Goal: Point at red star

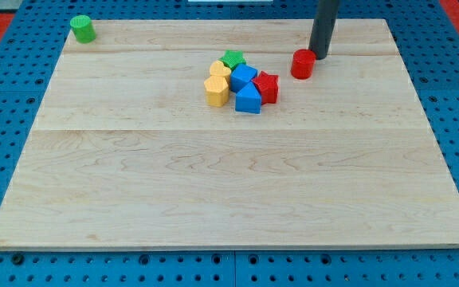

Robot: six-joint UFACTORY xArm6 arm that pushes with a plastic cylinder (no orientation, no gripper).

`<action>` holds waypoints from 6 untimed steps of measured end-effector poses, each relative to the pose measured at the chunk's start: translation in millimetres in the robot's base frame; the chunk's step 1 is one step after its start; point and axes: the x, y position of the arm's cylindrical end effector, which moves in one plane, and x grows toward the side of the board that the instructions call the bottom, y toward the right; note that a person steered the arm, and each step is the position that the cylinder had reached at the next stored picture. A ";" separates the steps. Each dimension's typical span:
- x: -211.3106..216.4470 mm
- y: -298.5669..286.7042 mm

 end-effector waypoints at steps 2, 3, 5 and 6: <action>56.4 6.0; 85.6 0.4; 116.8 -24.8; 115.3 -38.9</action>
